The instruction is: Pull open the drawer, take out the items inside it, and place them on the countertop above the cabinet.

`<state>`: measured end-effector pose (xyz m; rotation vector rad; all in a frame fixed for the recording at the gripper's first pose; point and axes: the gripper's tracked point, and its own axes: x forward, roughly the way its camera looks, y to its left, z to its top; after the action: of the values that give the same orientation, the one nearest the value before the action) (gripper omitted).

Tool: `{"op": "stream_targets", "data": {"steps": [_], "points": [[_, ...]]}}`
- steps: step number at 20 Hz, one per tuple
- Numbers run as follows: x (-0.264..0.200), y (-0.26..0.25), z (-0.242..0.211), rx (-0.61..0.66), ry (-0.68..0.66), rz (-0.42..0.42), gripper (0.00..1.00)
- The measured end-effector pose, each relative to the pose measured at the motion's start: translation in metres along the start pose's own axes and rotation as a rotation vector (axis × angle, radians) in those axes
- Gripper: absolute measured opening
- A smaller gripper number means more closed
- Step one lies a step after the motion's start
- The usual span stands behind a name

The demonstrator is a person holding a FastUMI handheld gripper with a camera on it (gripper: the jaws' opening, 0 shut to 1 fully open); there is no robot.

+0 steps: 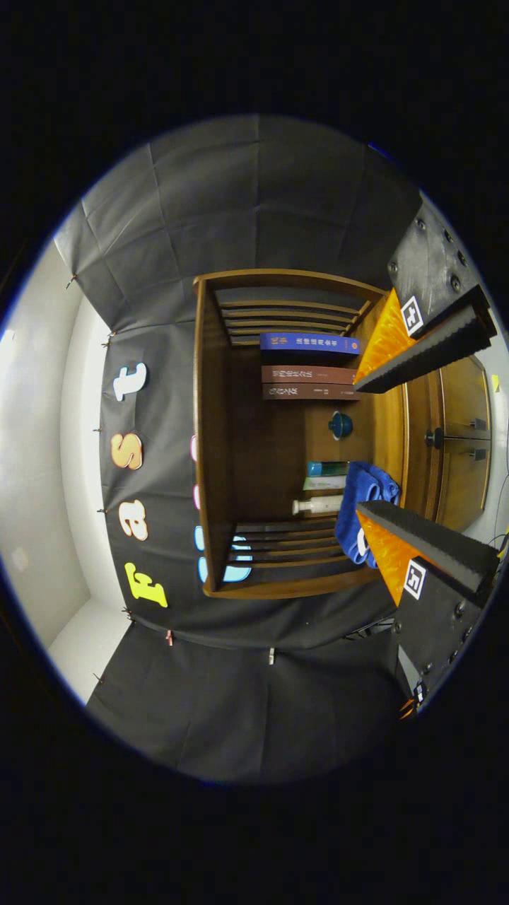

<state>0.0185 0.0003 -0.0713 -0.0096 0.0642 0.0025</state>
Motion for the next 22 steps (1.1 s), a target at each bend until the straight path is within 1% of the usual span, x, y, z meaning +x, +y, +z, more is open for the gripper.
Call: {"op": "stream_targets", "data": {"steps": [4, 11, 15, 18, 19, 21, 22], "points": [[0.017, -0.003, -0.037, 0.003, 0.035, -0.006, 0.99], [0.072, -0.015, -0.124, 0.000, 0.154, -0.037, 0.99], [0.090, -0.022, -0.170, 0.010, 0.218, -0.042, 0.99], [0.120, -0.026, -0.198, 0.024, 0.259, -0.064, 0.99], [0.129, -0.026, -0.209, 0.044, 0.289, -0.060, 0.99], [0.130, -0.031, -0.235, 0.071, 0.357, -0.062, 0.96], [0.133, -0.031, -0.243, 0.073, 0.377, -0.062, 0.96]]}}
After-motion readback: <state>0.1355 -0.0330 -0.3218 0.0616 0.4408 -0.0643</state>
